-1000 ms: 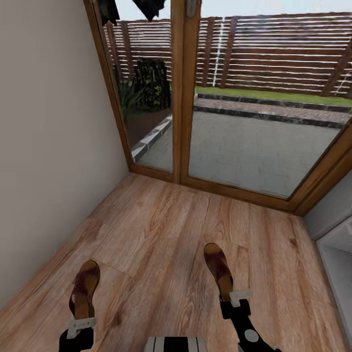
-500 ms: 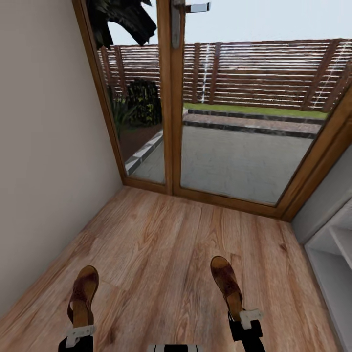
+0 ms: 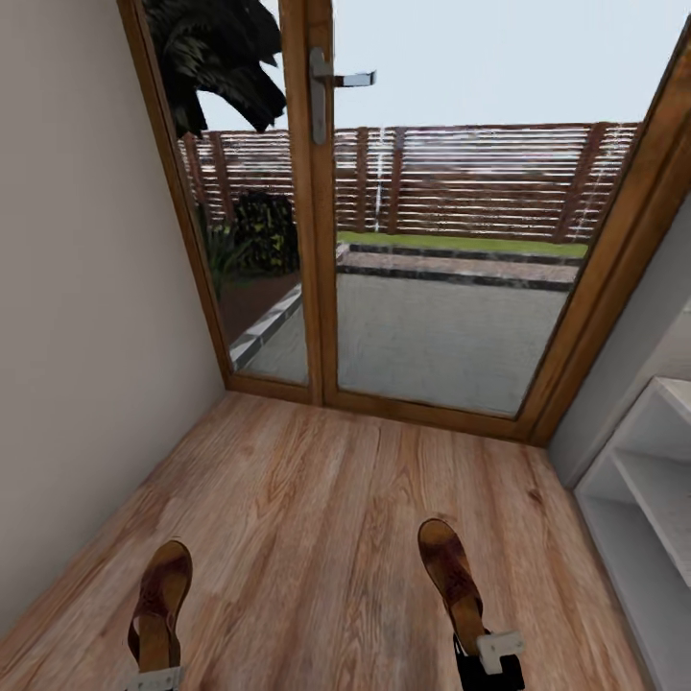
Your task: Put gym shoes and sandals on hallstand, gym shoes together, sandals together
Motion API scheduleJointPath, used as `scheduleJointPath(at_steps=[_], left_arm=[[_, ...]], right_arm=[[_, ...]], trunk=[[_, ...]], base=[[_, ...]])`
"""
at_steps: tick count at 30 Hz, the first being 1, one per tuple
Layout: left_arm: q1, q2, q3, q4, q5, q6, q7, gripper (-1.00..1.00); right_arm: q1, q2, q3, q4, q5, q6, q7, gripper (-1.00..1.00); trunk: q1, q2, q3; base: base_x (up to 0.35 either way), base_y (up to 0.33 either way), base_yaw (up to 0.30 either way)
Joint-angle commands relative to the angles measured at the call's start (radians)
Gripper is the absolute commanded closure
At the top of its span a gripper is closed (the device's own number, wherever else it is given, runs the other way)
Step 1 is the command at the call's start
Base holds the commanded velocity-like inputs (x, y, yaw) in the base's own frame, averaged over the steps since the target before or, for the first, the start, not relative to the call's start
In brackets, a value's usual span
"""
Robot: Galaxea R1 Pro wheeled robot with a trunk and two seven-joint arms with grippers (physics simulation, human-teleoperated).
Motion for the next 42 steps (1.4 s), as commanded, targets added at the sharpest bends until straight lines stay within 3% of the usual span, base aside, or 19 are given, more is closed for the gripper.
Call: scheduleJointPath(at_steps=[1, 10, 28, 42], left_arm=[[0.0, 0.0, 0.006, 0.001, 0.001, -0.002, -0.009, 1.0], [0.001, 0.001, 0.007, 0.002, 0.001, -0.002, -0.009, 1.0], [0.001, -0.001, 0.005, 0.014, 0.0, -0.002, -0.009, 1.0], [0.001, -0.001, 0.005, 0.015, 0.003, -0.002, -0.009, 1.0]], right_arm=[[-0.001, 0.0, 0.008, 0.001, -0.006, -0.002, -0.004, 1.0], [-0.001, 0.002, 0.008, 0.001, -0.006, -0.002, -0.005, 1.0], [-0.001, 0.003, 0.008, 0.001, -0.006, -0.002, -0.004, 1.0], [-0.001, 0.002, 0.007, 0.001, -0.006, -0.002, -0.003, 1.0]], trunk=[[-0.001, 0.0, 0.005], [-0.005, 0.002, 0.051], [-0.074, 0.128, 0.111], [-0.12, 0.212, 0.15]], base=[[0.0, 0.0, -0.16], [0.0, 0.0, -0.2], [0.0, 0.0, -0.035], [0.0, 0.0, -0.232]])
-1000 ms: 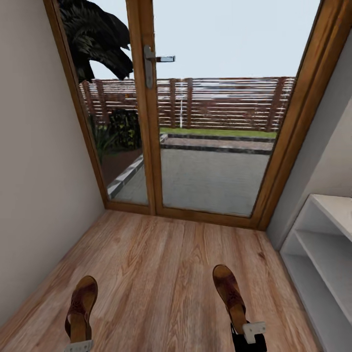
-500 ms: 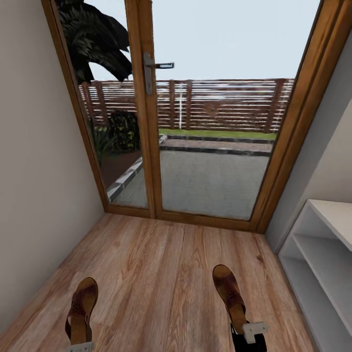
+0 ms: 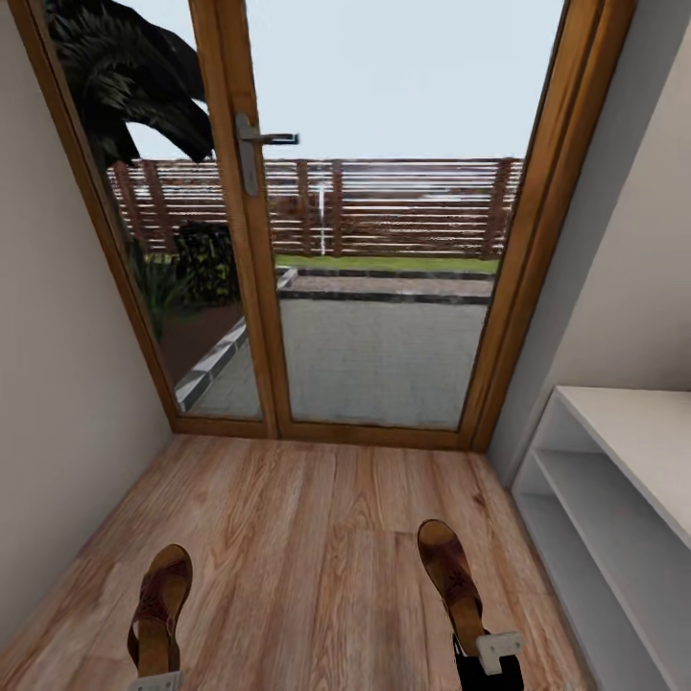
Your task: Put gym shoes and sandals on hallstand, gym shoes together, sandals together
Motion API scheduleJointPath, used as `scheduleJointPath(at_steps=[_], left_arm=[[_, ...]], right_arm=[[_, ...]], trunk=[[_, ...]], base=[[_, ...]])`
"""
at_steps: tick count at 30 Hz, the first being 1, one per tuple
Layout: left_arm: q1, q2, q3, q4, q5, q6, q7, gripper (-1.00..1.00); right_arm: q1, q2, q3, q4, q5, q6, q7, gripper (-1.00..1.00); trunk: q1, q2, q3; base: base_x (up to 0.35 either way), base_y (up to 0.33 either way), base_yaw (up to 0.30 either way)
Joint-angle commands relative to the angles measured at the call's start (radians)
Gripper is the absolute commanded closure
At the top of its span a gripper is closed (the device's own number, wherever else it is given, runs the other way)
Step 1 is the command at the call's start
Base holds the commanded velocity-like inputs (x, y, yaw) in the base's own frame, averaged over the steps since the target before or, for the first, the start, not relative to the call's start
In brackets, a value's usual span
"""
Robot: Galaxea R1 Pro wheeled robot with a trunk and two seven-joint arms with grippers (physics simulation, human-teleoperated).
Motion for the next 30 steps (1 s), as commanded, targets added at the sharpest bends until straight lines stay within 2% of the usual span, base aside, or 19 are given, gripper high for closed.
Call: scheduleJointPath(at_steps=[1, 9, 26, 30], left_arm=[[0.0, 0.0, 0.006, 0.0, 0.003, -0.001, -0.009, 1.0], [0.0, -0.003, 0.006, 0.001, 0.009, -0.01, -0.009, 1.0], [0.0, -0.002, 0.006, 0.0, 0.003, -0.012, -0.01, 1.0], [0.0, -0.001, 0.006, 0.0, 0.002, -0.012, -0.01, 1.0]], right_arm=[[-0.001, 0.0, 0.008, 0.001, -0.005, -0.002, -0.004, 1.0], [-0.001, 0.0, 0.008, 0.0, -0.005, -0.002, -0.005, 1.0], [-0.001, 0.0, 0.008, 0.001, -0.005, -0.002, -0.005, 1.0], [-0.001, 0.0, 0.008, 0.001, -0.005, -0.002, -0.004, 1.0]], trunk=[[0.0, 0.0, 0.0], [0.0, 0.0, 0.004], [0.0, 0.0, 0.004], [0.0, 0.0, 0.004]], base=[[0.0, 0.0, -0.266], [0.01, 0.052, -0.223], [0.001, 0.302, -0.009], [0.0, 0.311, -0.129]])
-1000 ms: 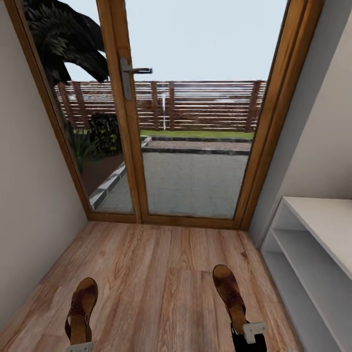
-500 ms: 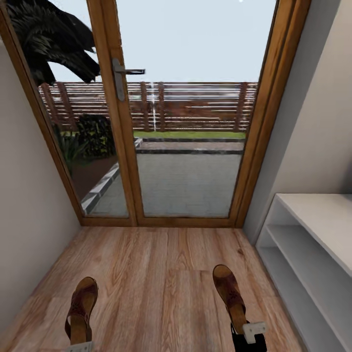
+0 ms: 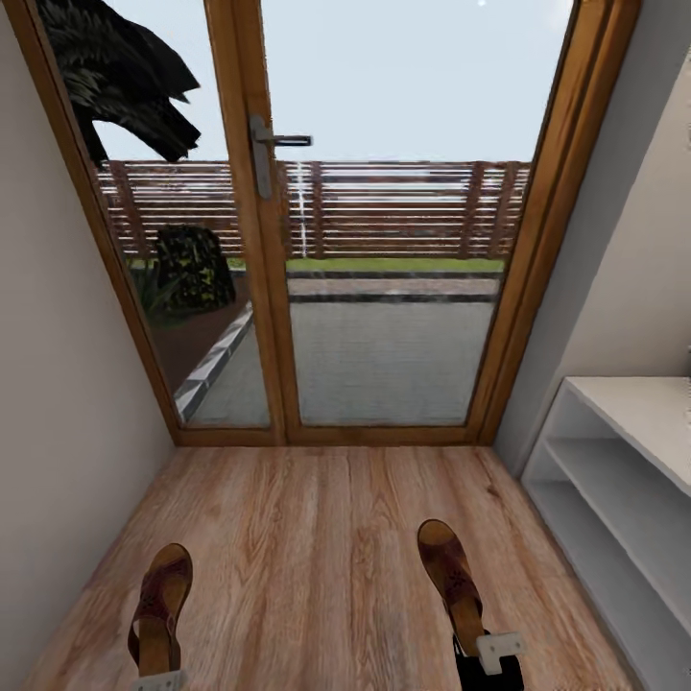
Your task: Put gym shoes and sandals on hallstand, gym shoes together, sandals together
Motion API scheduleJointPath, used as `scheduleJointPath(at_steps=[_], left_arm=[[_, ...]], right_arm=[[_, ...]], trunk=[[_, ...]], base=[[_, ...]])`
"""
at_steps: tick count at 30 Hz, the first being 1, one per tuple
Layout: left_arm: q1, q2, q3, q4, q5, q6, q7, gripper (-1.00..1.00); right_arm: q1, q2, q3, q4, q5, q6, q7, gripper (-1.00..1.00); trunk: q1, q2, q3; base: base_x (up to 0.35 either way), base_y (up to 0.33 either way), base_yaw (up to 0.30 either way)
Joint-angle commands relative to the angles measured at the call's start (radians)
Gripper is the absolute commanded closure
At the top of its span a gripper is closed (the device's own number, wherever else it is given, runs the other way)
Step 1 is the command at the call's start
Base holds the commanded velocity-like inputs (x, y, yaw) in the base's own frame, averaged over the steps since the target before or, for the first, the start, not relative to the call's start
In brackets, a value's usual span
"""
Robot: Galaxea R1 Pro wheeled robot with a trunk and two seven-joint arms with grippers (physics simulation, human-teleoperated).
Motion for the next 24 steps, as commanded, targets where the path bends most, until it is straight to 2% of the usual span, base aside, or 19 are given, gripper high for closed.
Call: scheduleJointPath(at_steps=[1, 24], left_arm=[[-0.001, 0.0, 0.006, 0.001, 0.0, -0.001, -0.009, 1.0], [-0.001, 0.0, 0.003, 0.003, -0.004, -0.016, -0.013, 1.0]], right_arm=[[-0.001, 0.0, 0.008, 0.001, -0.005, -0.003, -0.004, 1.0], [-0.001, 0.0, 0.008, 0.001, -0.005, -0.003, -0.004, 1.0]], trunk=[[0.0, 0.0, -0.001], [0.0, 0.0, -0.001]], base=[[0.0, 0.311, -0.225], [0.0, 0.311, -0.26]])
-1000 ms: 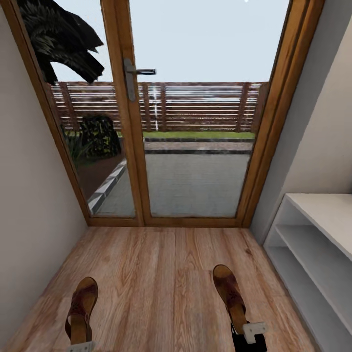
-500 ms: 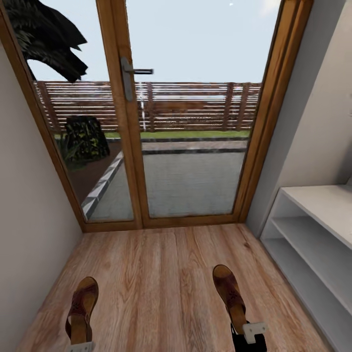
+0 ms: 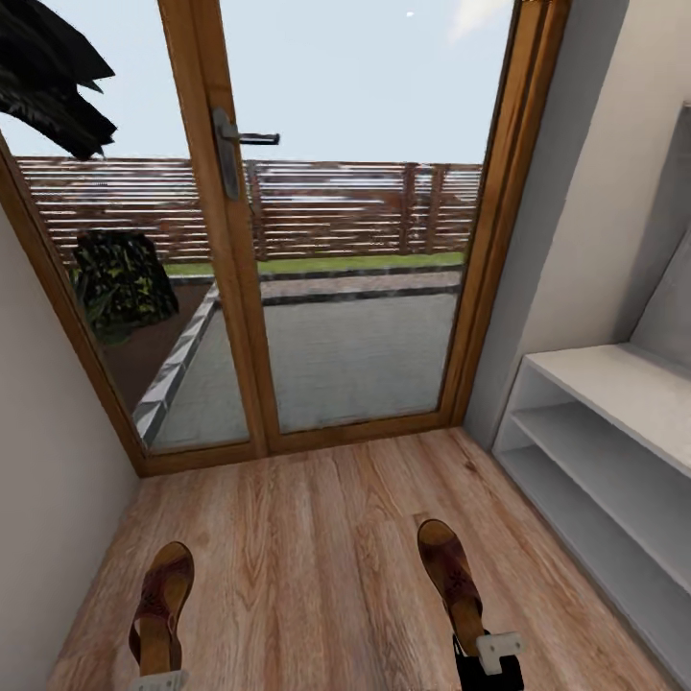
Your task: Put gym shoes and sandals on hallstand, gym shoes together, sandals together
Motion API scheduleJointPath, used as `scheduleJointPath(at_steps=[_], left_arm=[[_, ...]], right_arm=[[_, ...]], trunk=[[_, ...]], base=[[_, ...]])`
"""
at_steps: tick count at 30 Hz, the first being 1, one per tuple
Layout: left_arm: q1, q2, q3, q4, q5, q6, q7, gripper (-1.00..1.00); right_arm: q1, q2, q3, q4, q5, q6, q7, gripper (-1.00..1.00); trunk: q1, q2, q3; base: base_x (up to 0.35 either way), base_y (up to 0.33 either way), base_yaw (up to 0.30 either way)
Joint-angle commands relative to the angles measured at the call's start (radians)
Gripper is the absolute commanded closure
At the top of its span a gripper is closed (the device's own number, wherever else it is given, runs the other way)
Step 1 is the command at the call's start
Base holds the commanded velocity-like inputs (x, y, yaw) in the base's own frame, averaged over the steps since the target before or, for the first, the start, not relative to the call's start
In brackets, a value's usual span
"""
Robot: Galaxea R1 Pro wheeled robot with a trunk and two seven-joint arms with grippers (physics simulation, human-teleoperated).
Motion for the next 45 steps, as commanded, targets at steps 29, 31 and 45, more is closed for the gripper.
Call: scheduleJointPath(at_steps=[29, 31, 45], left_arm=[[0.0, -0.002, 0.005, 0.0, 0.001, -0.001, -0.007, 1.0], [0.0, -0.002, 0.004, 0.0, 0.001, -0.001, -0.007, 1.0], [0.0, -0.002, 0.004, 0.001, 0.0, -0.001, -0.007, 1.0]], right_arm=[[-0.001, 0.0, 0.008, 0.001, -0.005, -0.003, -0.004, 1.0], [-0.001, 0.0, 0.008, 0.001, -0.005, -0.003, -0.004, 1.0], [-0.001, 0.0, 0.008, 0.001, -0.005, -0.003, -0.004, 1.0]], trunk=[[0.0, 0.0, -0.001], [0.0, 0.0, -0.001], [0.0, 0.0, -0.001]], base=[[0.0, 0.07, -0.263], [0.0, 0.0, -0.263], [0.0, 0.0, -0.258]])
